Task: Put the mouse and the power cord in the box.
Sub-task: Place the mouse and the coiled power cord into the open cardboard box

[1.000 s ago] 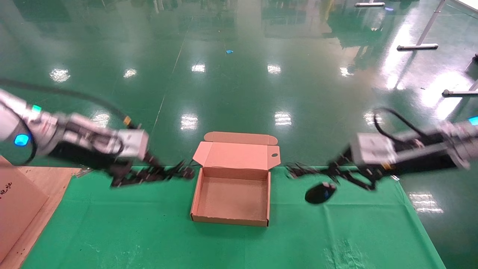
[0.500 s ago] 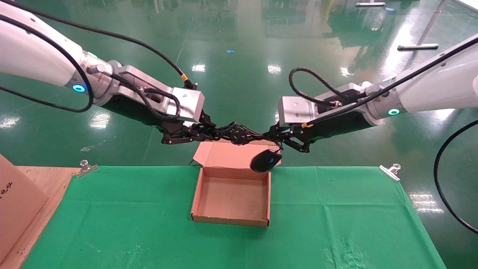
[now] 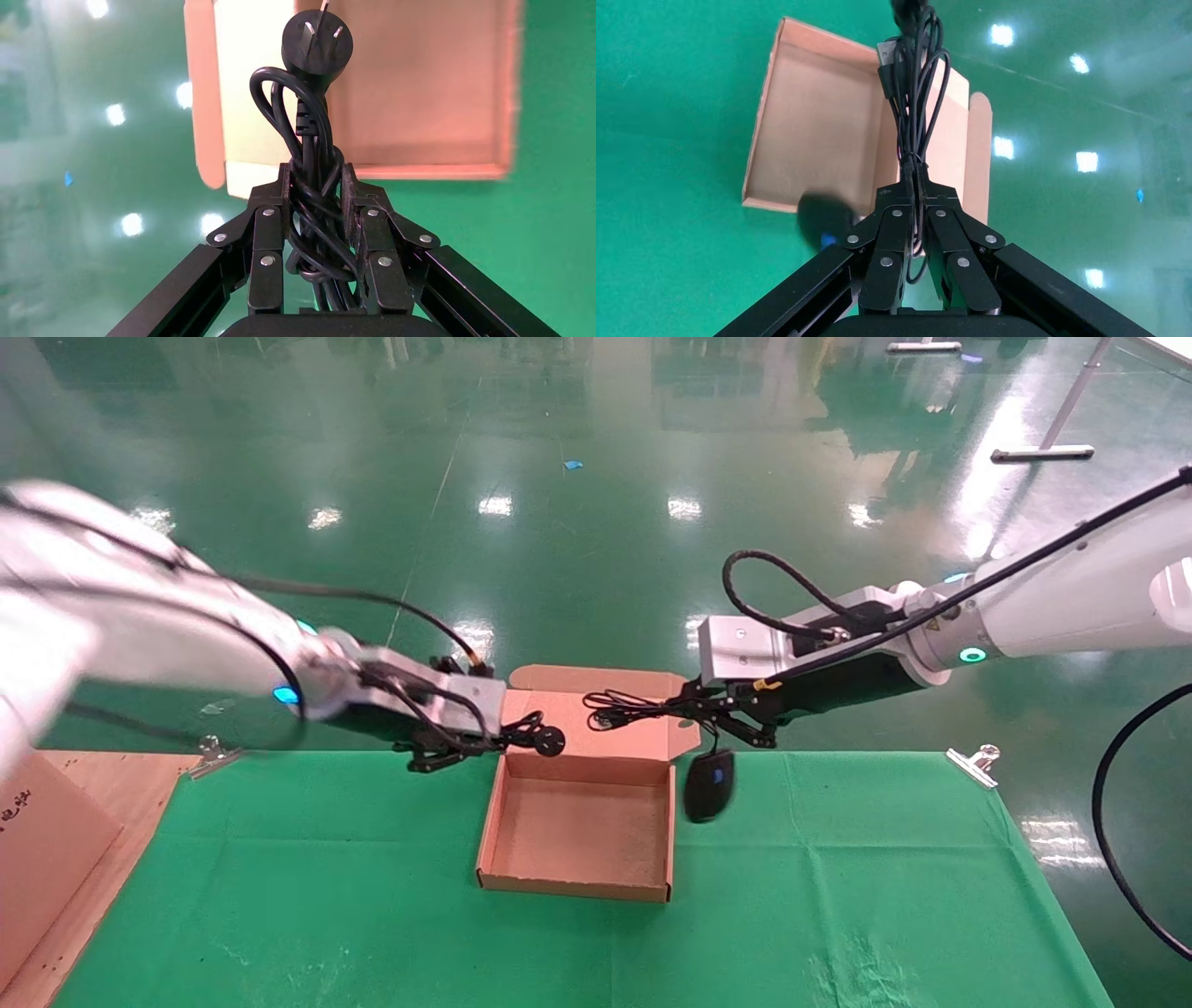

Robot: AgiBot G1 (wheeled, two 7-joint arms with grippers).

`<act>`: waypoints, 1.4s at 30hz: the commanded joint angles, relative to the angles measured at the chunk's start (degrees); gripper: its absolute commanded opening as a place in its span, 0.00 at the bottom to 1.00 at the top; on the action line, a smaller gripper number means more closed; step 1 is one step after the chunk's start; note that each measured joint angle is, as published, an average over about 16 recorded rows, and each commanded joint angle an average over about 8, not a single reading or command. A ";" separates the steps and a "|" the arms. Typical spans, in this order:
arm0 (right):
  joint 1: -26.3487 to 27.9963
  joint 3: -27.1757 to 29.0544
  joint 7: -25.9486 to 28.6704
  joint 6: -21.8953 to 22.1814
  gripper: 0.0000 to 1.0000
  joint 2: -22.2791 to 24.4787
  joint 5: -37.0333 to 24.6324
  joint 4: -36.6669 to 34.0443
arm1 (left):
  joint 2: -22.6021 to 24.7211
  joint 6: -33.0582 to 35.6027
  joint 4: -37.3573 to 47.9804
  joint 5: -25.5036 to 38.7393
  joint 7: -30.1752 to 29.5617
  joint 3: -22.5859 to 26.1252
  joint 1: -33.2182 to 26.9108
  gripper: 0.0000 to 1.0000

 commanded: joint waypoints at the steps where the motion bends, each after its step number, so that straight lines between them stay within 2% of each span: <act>1: -0.10 0.03 -0.23 0.16 0.00 0.11 0.04 -0.29 | 0.58 -4.90 -0.76 0.05 -1.00 0.09 2.80 0.00; 6: -0.44 0.24 -0.88 0.52 0.00 0.54 0.34 -0.82 | 0.83 -13.48 -10.85 -2.37 -9.58 2.15 9.32 0.00; 12: -1.26 0.48 -1.80 0.10 0.00 1.62 0.68 -1.50 | 0.79 -18.50 -20.26 -3.02 -18.51 8.90 15.63 0.00; 16: -1.64 0.56 -2.14 -0.31 0.00 2.35 0.79 -1.87 | 0.86 -21.67 -21.80 -2.06 -22.57 13.99 18.34 0.00; 24: -2.34 0.57 -2.49 -0.39 0.00 3.10 0.81 -2.21 | 1.04 -32.35 -21.14 2.31 -30.10 22.78 20.69 0.00; 25: -2.48 0.55 -2.56 -0.38 0.00 3.16 0.78 -2.23 | 1.04 -32.87 -21.30 2.41 -31.14 23.55 20.66 0.03; 26: -2.64 0.52 -2.64 -0.35 0.00 3.22 0.73 -2.26 | 1.02 -33.23 -21.52 2.42 -32.07 24.30 20.58 0.11; 32: -3.65 0.43 -2.84 0.09 0.00 3.48 0.60 -2.48 | 0.90 -34.20 -22.73 1.46 -35.32 27.83 19.95 0.86; 33: -3.76 0.44 -2.82 0.17 0.00 3.50 0.61 -2.50 | 0.88 -34.32 -22.78 1.24 -35.60 28.32 19.82 0.96; 34: -3.84 0.45 -2.80 0.23 0.00 3.51 0.63 -2.50 | 0.88 -34.46 -22.80 1.05 -35.83 28.77 19.71 1.00; 42: -4.12 0.60 -2.59 0.16 0.00 3.52 0.85 -2.43 | 0.86 -35.55 -22.90 -0.43 -37.29 31.88 18.98 1.00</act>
